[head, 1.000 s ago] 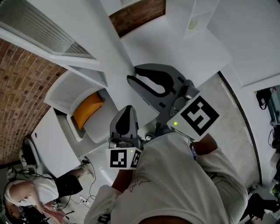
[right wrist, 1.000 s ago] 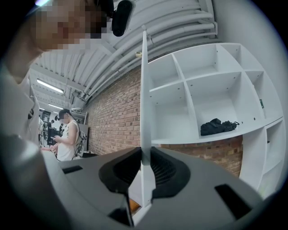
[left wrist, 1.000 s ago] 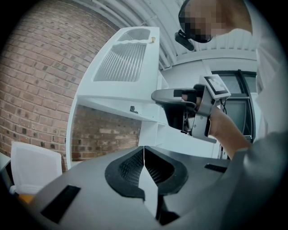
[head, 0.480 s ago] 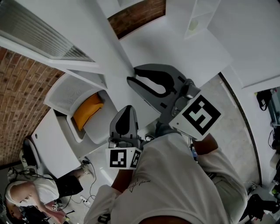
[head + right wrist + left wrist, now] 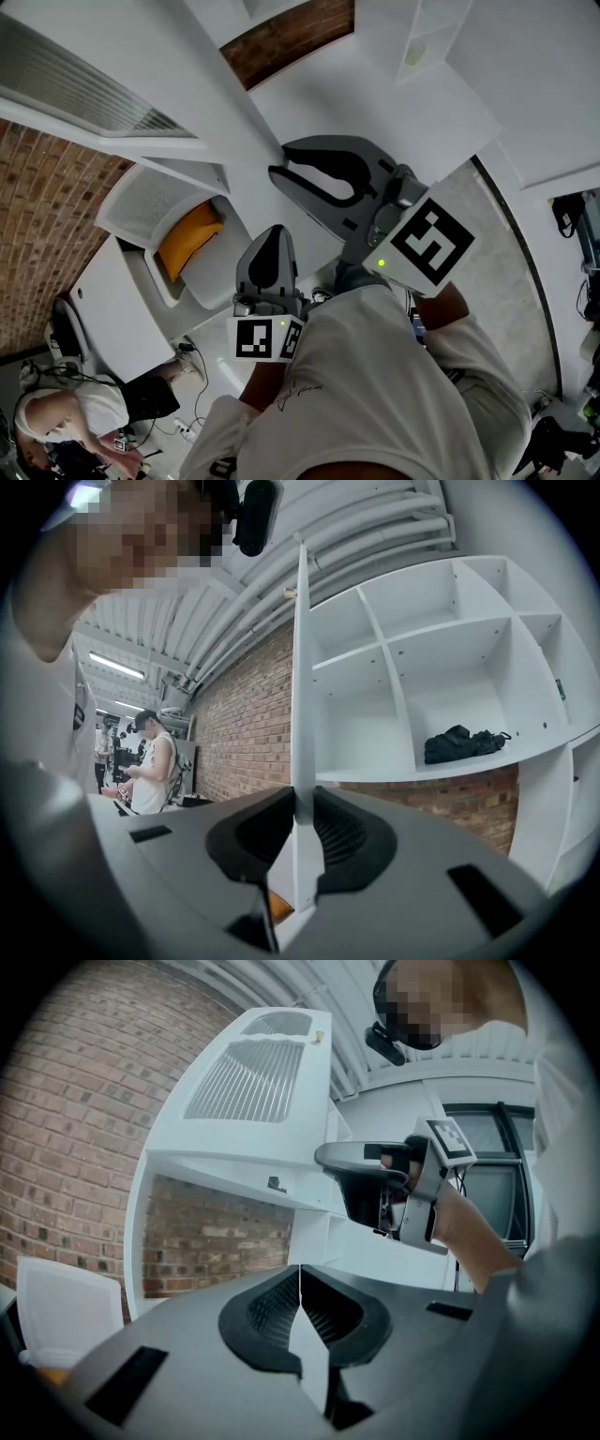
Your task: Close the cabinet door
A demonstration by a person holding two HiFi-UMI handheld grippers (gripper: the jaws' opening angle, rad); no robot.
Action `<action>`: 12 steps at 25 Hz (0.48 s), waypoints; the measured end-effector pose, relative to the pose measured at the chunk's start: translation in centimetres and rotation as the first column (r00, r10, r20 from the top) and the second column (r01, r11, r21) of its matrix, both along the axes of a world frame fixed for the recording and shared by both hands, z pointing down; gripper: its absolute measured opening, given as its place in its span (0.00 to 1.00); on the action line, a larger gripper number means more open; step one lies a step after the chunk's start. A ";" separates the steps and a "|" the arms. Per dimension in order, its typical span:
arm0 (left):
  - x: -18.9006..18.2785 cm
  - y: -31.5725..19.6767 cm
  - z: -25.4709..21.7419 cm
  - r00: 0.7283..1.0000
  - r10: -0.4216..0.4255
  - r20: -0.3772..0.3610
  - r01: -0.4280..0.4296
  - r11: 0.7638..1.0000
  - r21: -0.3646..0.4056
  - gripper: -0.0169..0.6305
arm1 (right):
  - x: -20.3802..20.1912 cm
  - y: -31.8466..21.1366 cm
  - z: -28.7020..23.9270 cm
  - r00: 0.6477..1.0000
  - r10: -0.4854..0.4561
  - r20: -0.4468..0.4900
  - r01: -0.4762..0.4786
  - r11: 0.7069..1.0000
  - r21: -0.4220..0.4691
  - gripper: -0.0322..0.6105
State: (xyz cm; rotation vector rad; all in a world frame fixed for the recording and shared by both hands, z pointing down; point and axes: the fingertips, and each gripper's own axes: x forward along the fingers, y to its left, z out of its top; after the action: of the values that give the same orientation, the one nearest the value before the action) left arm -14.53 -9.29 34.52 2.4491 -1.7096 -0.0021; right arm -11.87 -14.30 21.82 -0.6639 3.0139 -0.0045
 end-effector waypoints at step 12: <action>0.9 -1.3 0.4 1.000 0.003 -0.008 -0.003 1.000 -0.006 0.05 | 0.6 -1.4 0.1 1.000 -0.018 0.011 0.018 1.000 -0.005 0.16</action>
State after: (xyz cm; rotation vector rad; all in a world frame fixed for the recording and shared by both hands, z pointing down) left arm -13.67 -10.55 34.88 2.4435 -1.7004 -0.0065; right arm -11.26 -15.66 21.94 -0.6358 3.0104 -0.0161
